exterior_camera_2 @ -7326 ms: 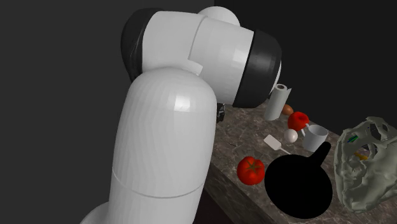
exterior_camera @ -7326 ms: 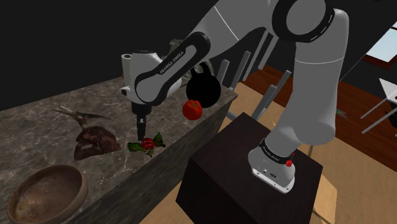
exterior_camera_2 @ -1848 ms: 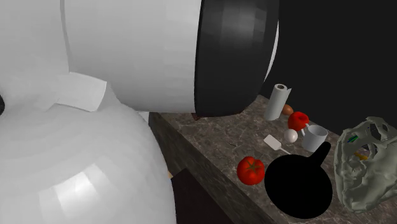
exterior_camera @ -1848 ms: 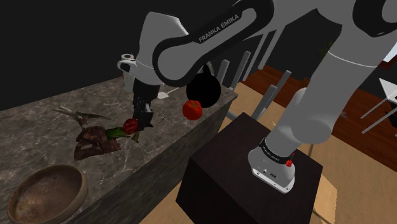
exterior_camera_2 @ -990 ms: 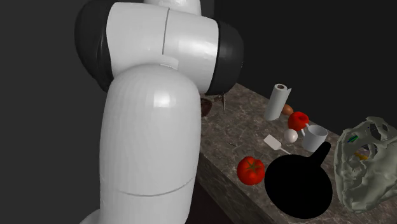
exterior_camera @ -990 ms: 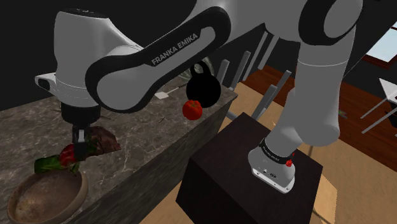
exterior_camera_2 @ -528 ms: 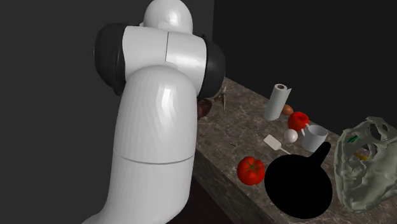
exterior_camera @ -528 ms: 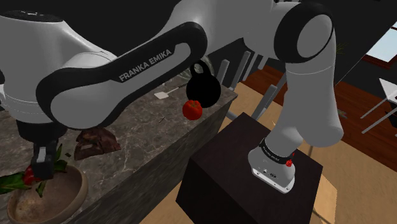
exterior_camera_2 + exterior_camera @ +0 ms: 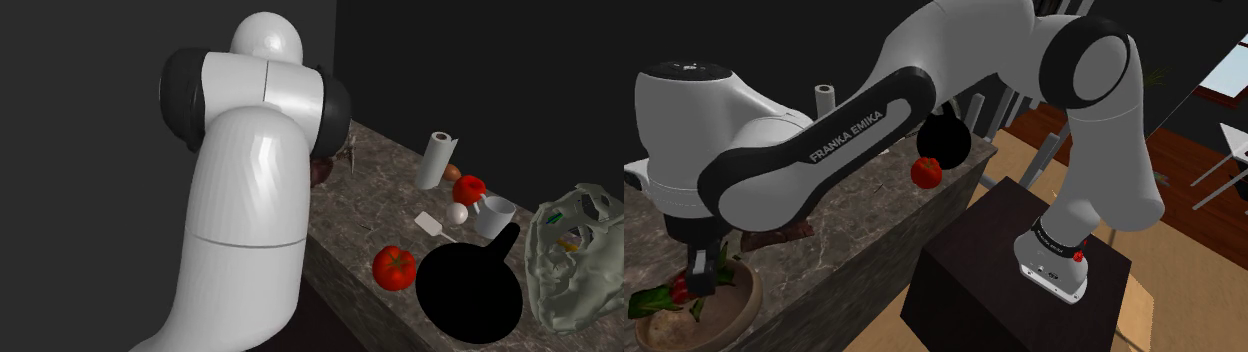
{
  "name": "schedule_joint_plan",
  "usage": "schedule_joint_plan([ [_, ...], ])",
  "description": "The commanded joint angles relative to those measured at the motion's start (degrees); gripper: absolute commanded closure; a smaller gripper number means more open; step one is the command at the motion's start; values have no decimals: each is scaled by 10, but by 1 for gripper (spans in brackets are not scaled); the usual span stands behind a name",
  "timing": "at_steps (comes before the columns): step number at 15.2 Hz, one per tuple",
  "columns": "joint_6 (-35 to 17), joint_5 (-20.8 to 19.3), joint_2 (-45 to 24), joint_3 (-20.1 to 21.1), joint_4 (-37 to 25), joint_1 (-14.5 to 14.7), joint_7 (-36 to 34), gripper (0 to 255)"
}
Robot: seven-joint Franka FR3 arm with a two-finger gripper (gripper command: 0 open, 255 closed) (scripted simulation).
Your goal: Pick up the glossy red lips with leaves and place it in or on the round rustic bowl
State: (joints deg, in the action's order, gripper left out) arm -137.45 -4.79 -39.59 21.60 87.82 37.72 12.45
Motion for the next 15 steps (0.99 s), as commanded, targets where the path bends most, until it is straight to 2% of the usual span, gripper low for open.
schedule_joint_plan([
  [1, -10, -2, -9, -2, 0, 1, 2, 255],
  [4, -28, -6, -25, -6, 3, 3, 2, 255],
  [12, -28, -6, -25, -6, 3, 3, 2, 255],
  [13, -28, -6, -25, -6, 3, 3, 2, 0],
  [15, -28, -6, -25, -6, 3, 3, 2, 0],
])
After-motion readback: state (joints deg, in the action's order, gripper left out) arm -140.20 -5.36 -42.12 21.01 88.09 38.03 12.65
